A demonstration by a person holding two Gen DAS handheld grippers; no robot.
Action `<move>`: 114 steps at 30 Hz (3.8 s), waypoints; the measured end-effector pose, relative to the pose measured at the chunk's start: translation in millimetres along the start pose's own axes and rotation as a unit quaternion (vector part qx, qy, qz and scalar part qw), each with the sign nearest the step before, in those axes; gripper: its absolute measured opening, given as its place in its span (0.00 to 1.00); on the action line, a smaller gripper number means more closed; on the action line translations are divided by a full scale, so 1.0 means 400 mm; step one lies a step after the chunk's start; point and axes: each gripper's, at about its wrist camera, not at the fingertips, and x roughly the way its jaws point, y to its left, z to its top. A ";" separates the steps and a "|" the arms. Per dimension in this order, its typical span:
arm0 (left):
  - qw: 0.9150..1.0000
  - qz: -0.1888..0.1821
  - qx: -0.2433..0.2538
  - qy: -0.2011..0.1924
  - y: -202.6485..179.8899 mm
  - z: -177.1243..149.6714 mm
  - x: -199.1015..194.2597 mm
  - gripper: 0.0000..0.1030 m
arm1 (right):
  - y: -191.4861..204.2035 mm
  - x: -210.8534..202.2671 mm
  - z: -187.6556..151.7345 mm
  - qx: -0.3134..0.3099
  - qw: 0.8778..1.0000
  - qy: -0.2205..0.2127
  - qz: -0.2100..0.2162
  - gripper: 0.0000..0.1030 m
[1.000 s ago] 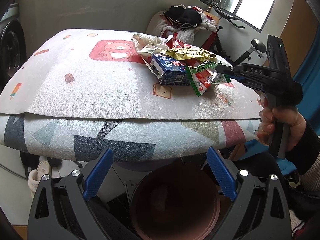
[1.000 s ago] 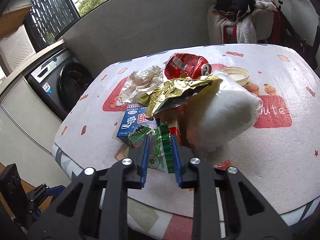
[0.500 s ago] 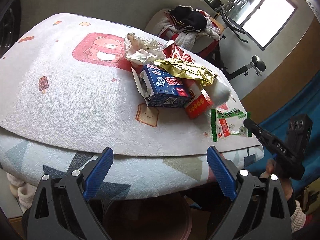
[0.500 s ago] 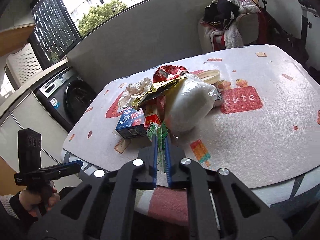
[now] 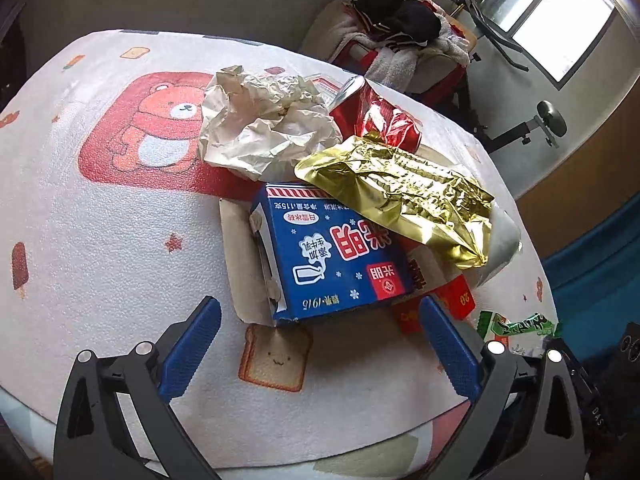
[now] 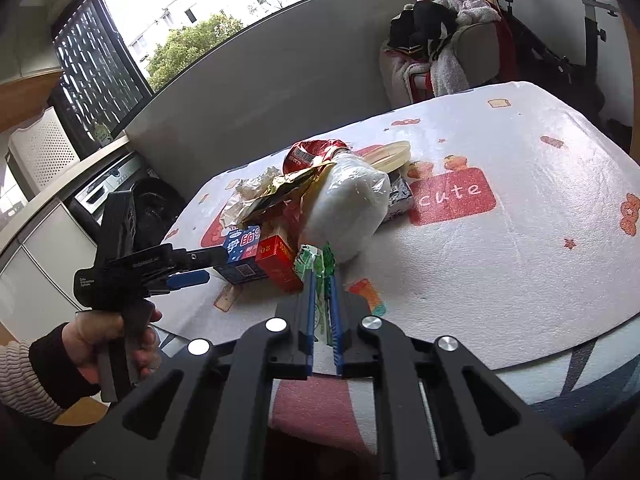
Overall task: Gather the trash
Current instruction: 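Grasp the blue milk carton with the left gripper while the right holds the green packet, then drop the milk carton into the bin with the left gripper while the right drops the packet, then move both open grippers back over the table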
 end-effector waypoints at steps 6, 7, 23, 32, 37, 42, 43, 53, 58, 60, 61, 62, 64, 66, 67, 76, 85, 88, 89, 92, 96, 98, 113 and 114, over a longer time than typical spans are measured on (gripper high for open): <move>0.999 0.027 0.024 0.017 -0.041 0.046 0.058 0.94 | -0.014 -0.002 -0.002 0.003 1.000 -0.005 -0.002 0.11; 0.999 0.034 0.030 0.020 -0.048 0.050 0.067 0.94 | -0.018 -0.002 -0.002 0.005 1.000 -0.005 -0.001 0.11; 0.991 0.117 0.054 0.040 -0.058 0.079 0.119 0.81 | -0.034 0.006 -0.008 0.014 1.000 0.000 -0.002 0.11; 0.991 0.101 0.083 0.036 -0.024 -0.041 -0.009 0.81 | 0.013 -0.009 -0.012 -0.009 1.000 0.001 -0.003 0.11; 0.988 0.075 0.133 0.004 -0.045 -0.136 -0.108 0.81 | 0.059 -0.026 -0.018 -0.027 1.000 0.001 0.005 0.11; 0.982 0.061 0.181 -0.019 -0.072 -0.240 -0.193 0.81 | 0.100 -0.043 -0.035 -0.038 0.999 0.010 0.011 0.11; 0.980 0.059 0.190 -0.022 -0.078 -0.263 -0.208 0.81 | 0.107 -0.049 -0.040 -0.039 0.999 0.012 0.013 0.11; 0.976 0.020 0.218 0.004 -0.084 -0.424 -0.266 0.81 | 0.144 -0.104 -0.094 -0.048 0.998 0.025 0.015 0.11; 0.975 0.006 0.224 0.016 -0.093 -0.457 -0.261 0.83 | 0.152 -0.121 -0.107 -0.053 0.998 0.031 0.018 0.11; 0.974 -0.003 0.226 0.021 -0.099 -0.462 -0.262 0.89 | 0.154 -0.122 -0.114 -0.059 0.998 0.035 0.016 0.11; 0.974 -0.006 0.227 0.017 -0.100 -0.464 -0.266 0.91 | 0.154 -0.121 -0.117 -0.061 0.997 0.037 0.014 0.11; 0.974 -0.009 0.227 0.013 -0.101 -0.465 -0.270 0.91 | 0.154 -0.120 -0.121 -0.061 0.997 0.040 0.014 0.11; 0.974 -0.010 0.226 0.006 -0.101 -0.463 -0.280 0.92 | 0.154 -0.119 -0.128 -0.063 0.997 0.044 0.016 0.11; 0.975 -0.010 0.222 -0.007 -0.096 -0.460 -0.293 0.92 | 0.157 -0.116 -0.137 -0.067 0.996 0.052 0.019 0.11; 0.975 -0.009 0.220 -0.016 -0.092 -0.457 -0.302 0.92 | 0.159 -0.113 -0.142 -0.068 0.996 0.057 0.022 0.11; 0.967 0.034 0.229 -0.104 -0.053 -0.461 -0.378 0.93 | 0.187 -0.036 -0.226 -0.086 0.987 0.130 0.044 0.11; 0.966 0.053 0.216 -0.131 -0.013 -0.474 -0.375 0.93 | 0.196 0.053 -0.307 -0.099 0.973 0.204 0.044 0.11; 0.971 0.054 0.196 -0.125 0.004 -0.468 -0.366 0.93 | 0.192 0.079 -0.322 -0.097 0.969 0.225 0.038 0.11; 0.973 0.055 0.189 -0.124 0.010 -0.465 -0.364 0.93 | 0.191 0.086 -0.327 -0.096 0.967 0.232 0.035 0.11; 0.975 0.053 0.178 -0.124 0.023 -0.462 -0.363 0.93 | 0.194 0.103 -0.339 -0.098 0.964 0.244 0.032 0.11; 0.975 0.054 0.179 -0.123 0.022 -0.466 -0.362 0.93 | 0.200 0.105 -0.346 -0.104 0.962 0.250 0.033 0.11; 0.974 0.055 0.181 -0.123 0.021 -0.468 -0.361 0.93 | 0.201 0.108 -0.346 -0.105 0.961 0.252 0.030 0.11; 0.975 0.062 0.178 -0.115 0.022 -0.465 -0.351 0.93 | 0.220 0.098 -0.344 -0.152 0.960 0.233 -0.039 0.94; 0.975 0.062 0.178 -0.115 0.021 -0.466 -0.350 0.93 | 0.217 0.095 -0.343 -0.151 0.960 0.232 -0.038 0.94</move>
